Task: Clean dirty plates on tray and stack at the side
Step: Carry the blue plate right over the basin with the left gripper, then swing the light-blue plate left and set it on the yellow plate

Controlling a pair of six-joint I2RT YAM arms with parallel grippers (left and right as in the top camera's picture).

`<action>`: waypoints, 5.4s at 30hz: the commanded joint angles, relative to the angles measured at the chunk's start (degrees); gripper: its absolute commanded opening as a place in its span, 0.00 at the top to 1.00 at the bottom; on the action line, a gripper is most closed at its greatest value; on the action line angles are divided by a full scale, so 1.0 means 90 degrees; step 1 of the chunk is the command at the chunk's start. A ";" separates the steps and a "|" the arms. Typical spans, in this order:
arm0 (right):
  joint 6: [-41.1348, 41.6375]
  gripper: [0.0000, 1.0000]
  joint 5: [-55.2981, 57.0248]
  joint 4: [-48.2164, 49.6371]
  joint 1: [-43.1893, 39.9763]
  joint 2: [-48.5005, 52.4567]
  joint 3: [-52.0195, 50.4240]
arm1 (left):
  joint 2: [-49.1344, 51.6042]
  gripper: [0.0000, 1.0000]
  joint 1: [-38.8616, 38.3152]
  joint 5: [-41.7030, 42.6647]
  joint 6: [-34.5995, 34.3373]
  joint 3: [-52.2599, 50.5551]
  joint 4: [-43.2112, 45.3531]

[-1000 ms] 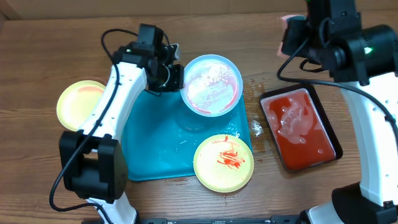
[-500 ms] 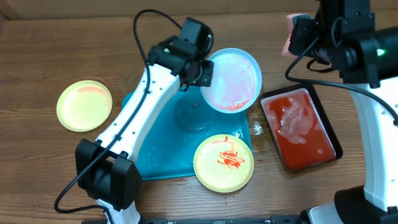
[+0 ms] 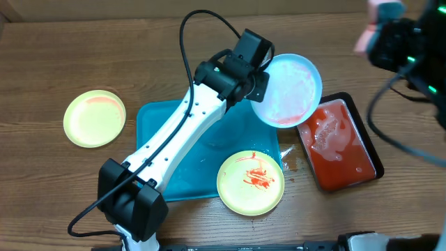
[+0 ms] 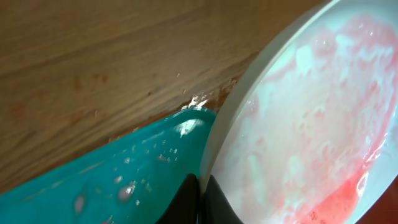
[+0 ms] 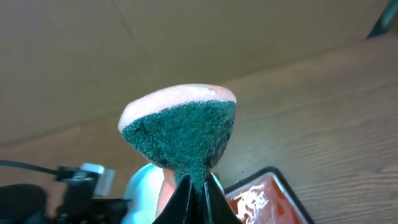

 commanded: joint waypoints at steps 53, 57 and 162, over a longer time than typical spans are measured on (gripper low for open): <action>-0.0005 0.96 0.0015 -0.0469 -0.0078 -0.0794 0.0590 | 0.2093 0.96 -0.3376 -0.7009 0.3441 0.2123 0.1302; -0.0005 0.96 0.0015 -0.0495 -0.0078 -0.0794 0.0590 | 0.2093 0.96 -0.3410 -0.7009 0.3441 0.2123 0.1302; 0.0041 0.96 -0.1047 -0.0937 -0.0075 0.0886 0.0578 | -0.0512 0.95 0.7473 0.1732 -0.1498 -0.2310 -0.0131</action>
